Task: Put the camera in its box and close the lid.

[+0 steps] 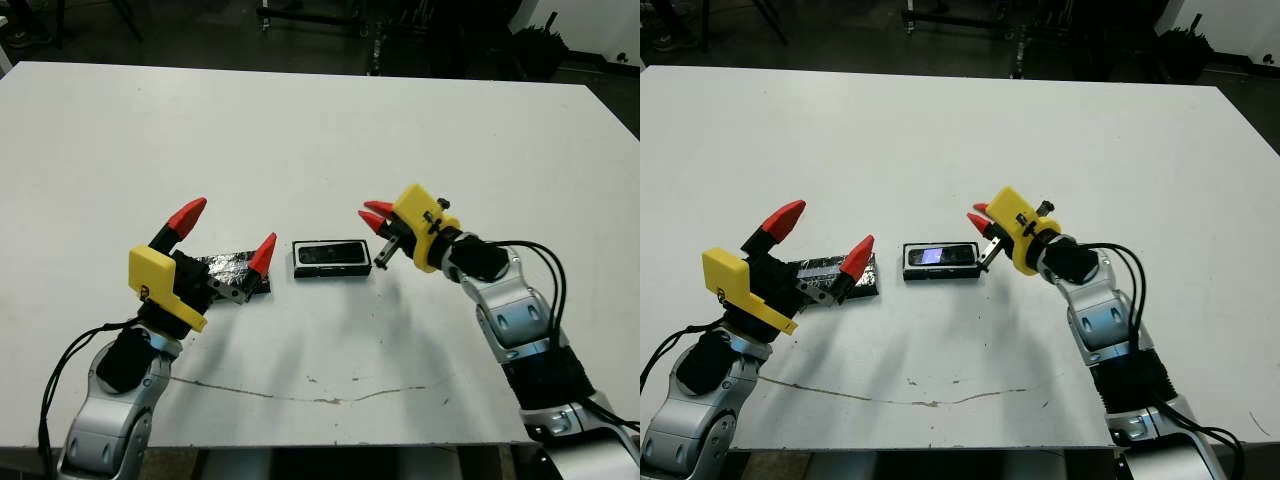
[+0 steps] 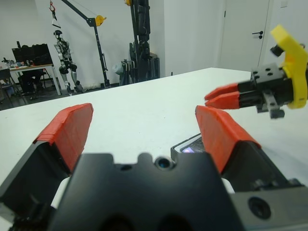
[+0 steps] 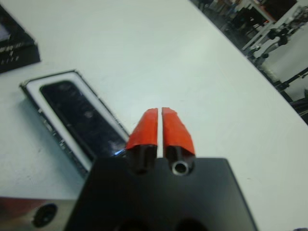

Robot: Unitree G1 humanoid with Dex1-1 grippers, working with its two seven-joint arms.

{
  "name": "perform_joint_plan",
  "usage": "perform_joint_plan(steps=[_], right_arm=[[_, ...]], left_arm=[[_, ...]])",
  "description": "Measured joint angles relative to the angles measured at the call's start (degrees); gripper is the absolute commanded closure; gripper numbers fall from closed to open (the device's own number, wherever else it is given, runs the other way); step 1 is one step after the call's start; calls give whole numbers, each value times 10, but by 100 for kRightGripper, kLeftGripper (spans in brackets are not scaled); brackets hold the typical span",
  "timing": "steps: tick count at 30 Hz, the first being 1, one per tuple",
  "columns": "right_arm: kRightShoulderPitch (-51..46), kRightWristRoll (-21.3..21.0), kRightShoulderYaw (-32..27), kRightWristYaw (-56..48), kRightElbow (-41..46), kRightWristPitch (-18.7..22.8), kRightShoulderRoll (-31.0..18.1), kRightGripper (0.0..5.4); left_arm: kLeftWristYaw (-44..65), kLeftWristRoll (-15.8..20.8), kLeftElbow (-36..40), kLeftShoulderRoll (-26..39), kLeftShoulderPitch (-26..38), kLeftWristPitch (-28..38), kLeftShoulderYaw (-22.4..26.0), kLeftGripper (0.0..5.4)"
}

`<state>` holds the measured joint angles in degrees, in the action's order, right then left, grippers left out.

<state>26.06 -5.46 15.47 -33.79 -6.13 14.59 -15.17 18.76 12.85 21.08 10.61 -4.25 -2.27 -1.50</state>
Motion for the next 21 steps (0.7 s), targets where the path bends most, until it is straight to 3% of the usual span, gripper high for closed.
perform_joint_plan(steps=[21], right_arm=[[-24,-2,26,-6,-11,-9,0,539]], left_arm=[[0,-4,0,-1,-2,1,-1,0]])
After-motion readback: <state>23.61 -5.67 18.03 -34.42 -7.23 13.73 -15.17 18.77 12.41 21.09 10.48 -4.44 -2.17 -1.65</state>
